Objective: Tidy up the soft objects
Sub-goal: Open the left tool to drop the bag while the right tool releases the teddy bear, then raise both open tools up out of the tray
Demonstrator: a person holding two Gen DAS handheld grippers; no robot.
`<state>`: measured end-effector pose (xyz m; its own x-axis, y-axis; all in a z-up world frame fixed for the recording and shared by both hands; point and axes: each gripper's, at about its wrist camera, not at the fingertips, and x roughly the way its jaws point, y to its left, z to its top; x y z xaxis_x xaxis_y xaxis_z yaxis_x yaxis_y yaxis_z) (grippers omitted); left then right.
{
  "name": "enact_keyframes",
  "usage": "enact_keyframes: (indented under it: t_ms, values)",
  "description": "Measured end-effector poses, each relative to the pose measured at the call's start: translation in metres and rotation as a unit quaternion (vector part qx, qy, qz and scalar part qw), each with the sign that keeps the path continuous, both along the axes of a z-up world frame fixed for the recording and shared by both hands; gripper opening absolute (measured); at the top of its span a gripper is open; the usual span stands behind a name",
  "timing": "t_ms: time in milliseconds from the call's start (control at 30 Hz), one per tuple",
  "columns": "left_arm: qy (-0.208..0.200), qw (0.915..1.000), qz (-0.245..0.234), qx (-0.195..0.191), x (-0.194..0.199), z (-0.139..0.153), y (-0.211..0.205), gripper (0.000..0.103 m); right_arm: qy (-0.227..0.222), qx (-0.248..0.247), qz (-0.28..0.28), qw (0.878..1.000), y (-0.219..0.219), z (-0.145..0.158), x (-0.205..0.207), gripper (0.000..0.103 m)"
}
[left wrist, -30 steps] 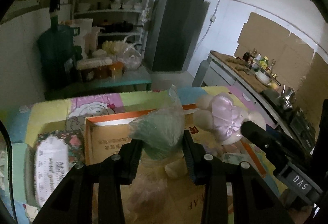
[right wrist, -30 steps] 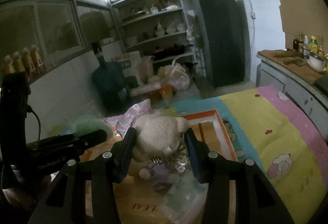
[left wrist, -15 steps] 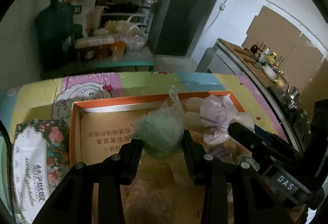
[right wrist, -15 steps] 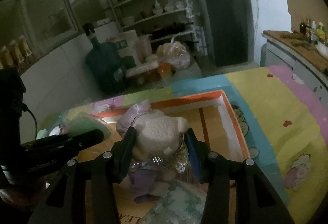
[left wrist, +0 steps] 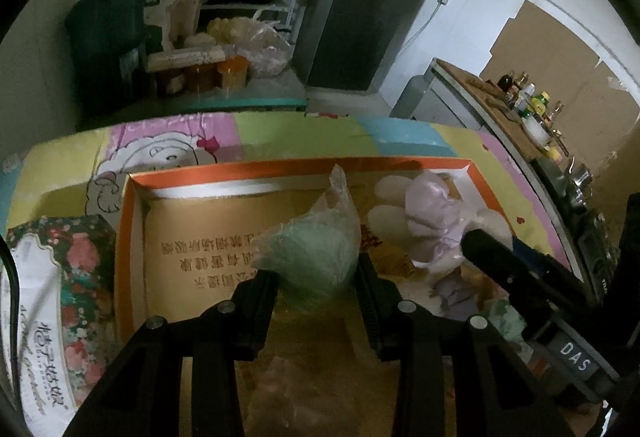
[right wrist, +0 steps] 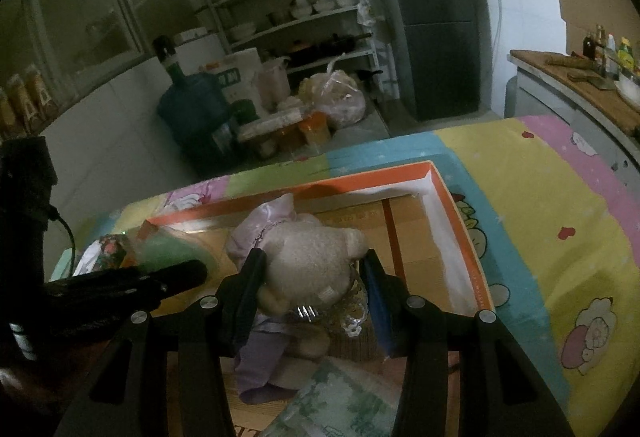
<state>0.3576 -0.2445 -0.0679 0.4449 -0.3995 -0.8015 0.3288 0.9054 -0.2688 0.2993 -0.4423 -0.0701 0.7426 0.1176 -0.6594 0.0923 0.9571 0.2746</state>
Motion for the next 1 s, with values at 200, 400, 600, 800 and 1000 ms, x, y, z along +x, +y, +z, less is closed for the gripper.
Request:
enact_keyframes:
  t_ms: [200, 400, 600, 800, 1000]
  values:
    - [0.0, 0.9999, 0.005, 0.009, 0.002, -0.004, -0.001, 0.042, 0.002, 0.007, 0.0, 1.0, -0.001, -0.002, 0.0, 0.053]
    - [-0.007, 0.9997, 0.013, 0.021, 0.0, -0.005, -0.003, 0.054, 0.001, 0.011, 0.0, 1.0, -0.001, -0.002, -0.001, 0.058]
    - [-0.022, 0.9994, 0.017, 0.021, -0.003, 0.002, 0.001, 0.07, -0.007, 0.02, -0.004, 1.0, -0.002, -0.001, -0.005, 0.062]
    - [-0.035, 0.9988, 0.018, 0.03, -0.012, 0.01, 0.002, 0.07, -0.017, 0.025, -0.012, 0.999, -0.005, 0.003, -0.01, 0.062]
    - [-0.042, 0.9987, 0.016, 0.025, -0.023, 0.019, 0.009, 0.07, -0.029, 0.035, -0.023, 0.999, -0.008, 0.006, -0.019, 0.062]
